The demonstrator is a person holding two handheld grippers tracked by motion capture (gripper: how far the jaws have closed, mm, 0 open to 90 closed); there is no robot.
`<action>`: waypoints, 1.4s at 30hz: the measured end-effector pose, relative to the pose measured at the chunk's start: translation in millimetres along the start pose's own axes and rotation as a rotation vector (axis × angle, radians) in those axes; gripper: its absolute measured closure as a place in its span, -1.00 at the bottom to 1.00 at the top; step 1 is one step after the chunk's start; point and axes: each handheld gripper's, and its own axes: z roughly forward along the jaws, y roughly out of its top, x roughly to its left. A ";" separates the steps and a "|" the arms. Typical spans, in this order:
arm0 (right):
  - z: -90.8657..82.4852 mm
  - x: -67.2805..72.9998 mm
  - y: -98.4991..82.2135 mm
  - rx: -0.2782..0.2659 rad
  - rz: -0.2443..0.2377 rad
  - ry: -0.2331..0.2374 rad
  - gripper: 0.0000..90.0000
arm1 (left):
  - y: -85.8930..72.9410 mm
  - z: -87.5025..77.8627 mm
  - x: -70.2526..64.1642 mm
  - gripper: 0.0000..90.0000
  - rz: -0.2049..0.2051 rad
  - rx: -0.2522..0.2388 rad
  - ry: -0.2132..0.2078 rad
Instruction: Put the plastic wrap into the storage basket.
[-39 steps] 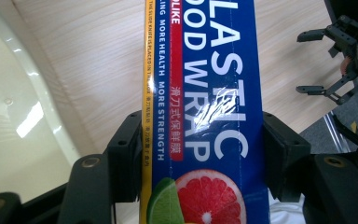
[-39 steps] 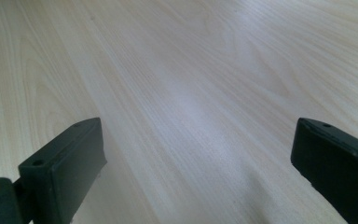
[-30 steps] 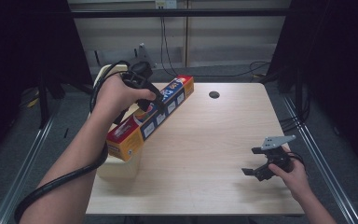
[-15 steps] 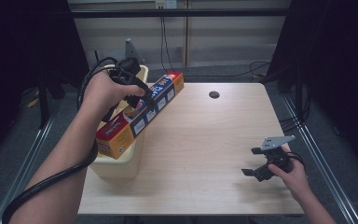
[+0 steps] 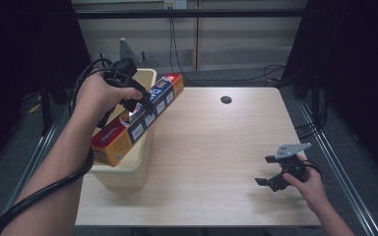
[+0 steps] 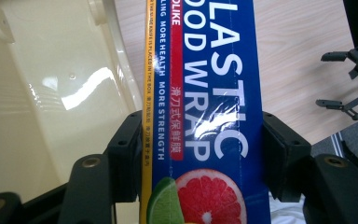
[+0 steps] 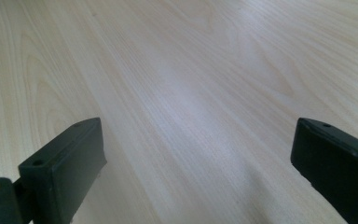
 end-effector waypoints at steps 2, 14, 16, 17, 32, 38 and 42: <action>-0.2 0.0 0.2 -0.003 -0.002 -0.005 -0.94 | -0.9 -2.2 2.4 -0.09 -0.007 -0.001 0.001; 0.1 0.7 1.1 -0.001 -0.002 0.004 -0.94 | -7.1 -10.1 18.0 -0.09 -0.065 -0.021 0.029; 0.4 0.5 1.4 -0.001 -0.003 -0.002 -0.94 | -7.9 -11.8 20.3 -0.09 -0.072 -0.023 0.032; 0.6 0.7 1.6 0.002 0.000 0.003 -0.94 | -8.4 -12.5 21.4 -0.09 -0.084 -0.029 0.034; 6.0 0.0 8.0 0.001 -0.022 0.011 -0.94 | -16.2 -27.0 28.9 -0.09 -0.112 -0.060 0.050; 8.4 0.4 10.7 0.005 -0.026 0.018 -0.94 | -20.3 -28.7 32.8 -0.09 -0.135 -0.066 0.084; 10.5 0.6 12.4 0.003 -0.030 0.020 -0.94 | -22.5 -27.6 36.3 -0.09 -0.158 -0.067 0.084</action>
